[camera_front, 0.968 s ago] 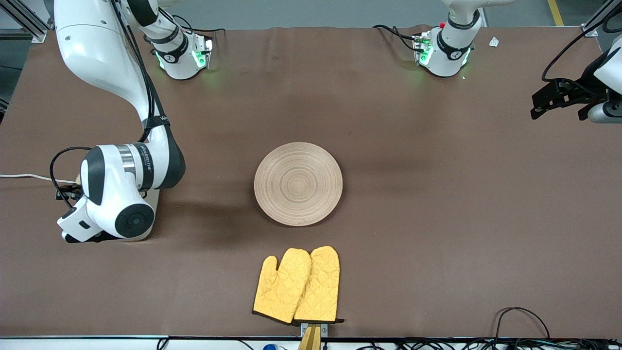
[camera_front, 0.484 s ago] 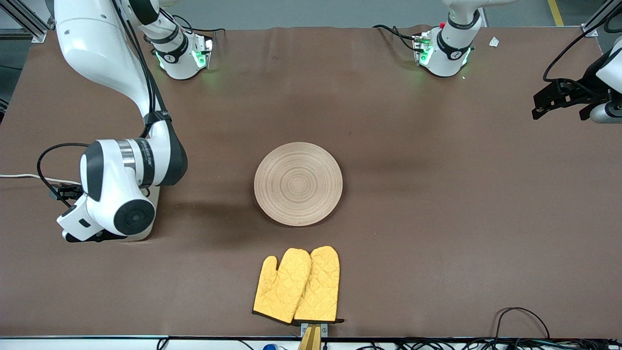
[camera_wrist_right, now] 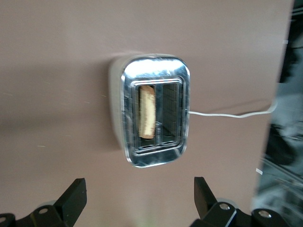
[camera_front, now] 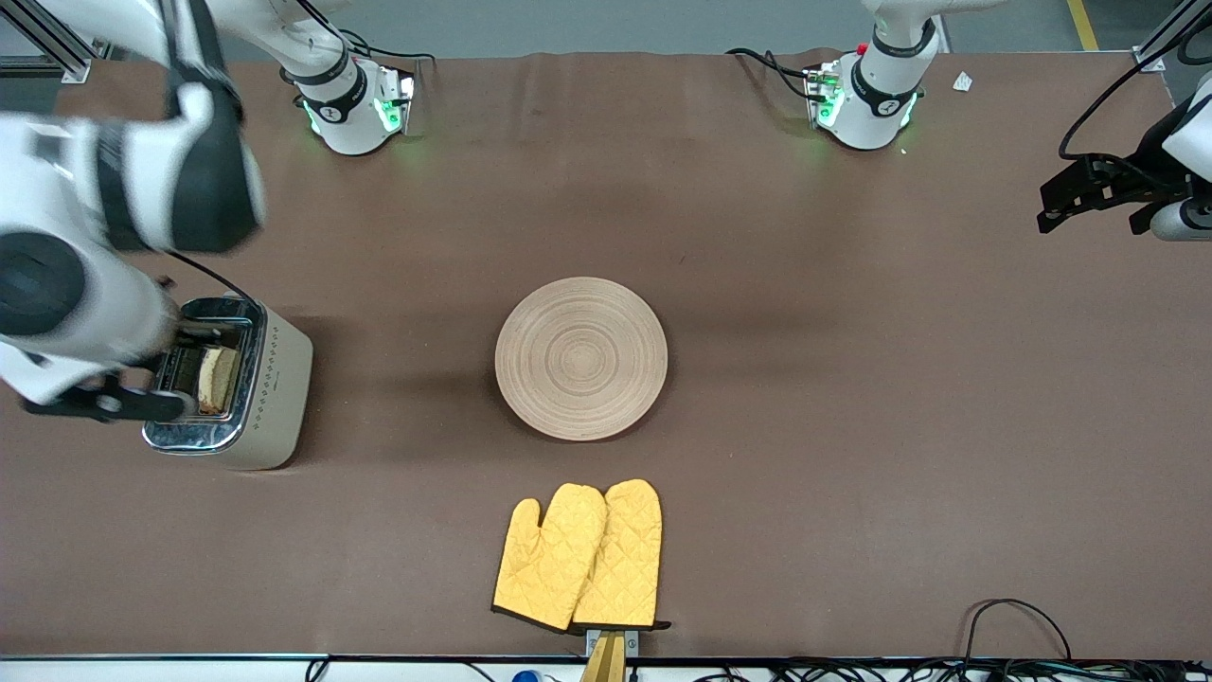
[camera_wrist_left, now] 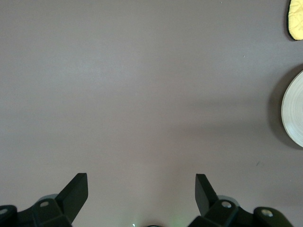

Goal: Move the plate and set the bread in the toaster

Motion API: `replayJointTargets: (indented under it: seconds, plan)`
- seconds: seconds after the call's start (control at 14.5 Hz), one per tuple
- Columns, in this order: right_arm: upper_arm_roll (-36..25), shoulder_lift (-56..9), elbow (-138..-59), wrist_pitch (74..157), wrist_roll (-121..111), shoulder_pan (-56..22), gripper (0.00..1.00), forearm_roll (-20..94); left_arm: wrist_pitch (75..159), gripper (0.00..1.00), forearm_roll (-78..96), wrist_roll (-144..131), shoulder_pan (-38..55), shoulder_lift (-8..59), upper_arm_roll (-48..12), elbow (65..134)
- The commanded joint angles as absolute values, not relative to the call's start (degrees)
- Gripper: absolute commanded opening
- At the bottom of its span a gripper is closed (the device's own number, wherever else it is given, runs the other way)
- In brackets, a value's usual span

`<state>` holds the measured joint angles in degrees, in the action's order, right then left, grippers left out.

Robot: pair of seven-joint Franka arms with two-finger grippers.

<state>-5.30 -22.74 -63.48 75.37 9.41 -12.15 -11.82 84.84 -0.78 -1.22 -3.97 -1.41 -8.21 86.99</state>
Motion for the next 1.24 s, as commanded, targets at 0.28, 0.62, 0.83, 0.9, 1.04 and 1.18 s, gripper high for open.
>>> replayJointTargets:
  seconds: [0.28, 0.62, 0.83, 0.9, 1.04, 1.18]
  plan:
    - [-4.7, 0.3, -93.5, 93.0, 8.3, -2.3, 1.0, 2.4, 84.6, 1.0, -1.0, -0.9, -4.1, -2.3, -8.3, 87.5]
    - [-4.7, 1.7, -91.5, 91.3, 0.8, 3.2, 1.0, 2.2, 84.6, 1.0, -1.0, -0.4, -4.2, -2.1, -8.3, 87.0]
    - [-4.7, 1.9, -91.4, 89.7, 0.2, 4.4, 1.0, 2.1, 84.6, 1.0, -1.0, -0.2, -4.3, -1.5, -8.2, 86.1]
    - [-4.6, 2.0, -91.4, 89.4, 0.1, 4.4, 1.0, 2.1, 84.6, 1.0, -1.0, -0.2, -4.3, -1.4, -8.1, 86.0]
    - [-4.1, 2.8, -91.6, 89.1, 0.2, 3.8, 1.0, 2.1, 84.6, 1.0, -1.1, -0.3, -4.3, -1.5, -8.1, 86.0]
    - [-3.1, 2.9, -91.8, 88.6, 0.9, 2.5, 1.0, 2.1, 84.6, 1.0, -1.1, -0.3, -4.3, -1.4, -8.1, 86.0]
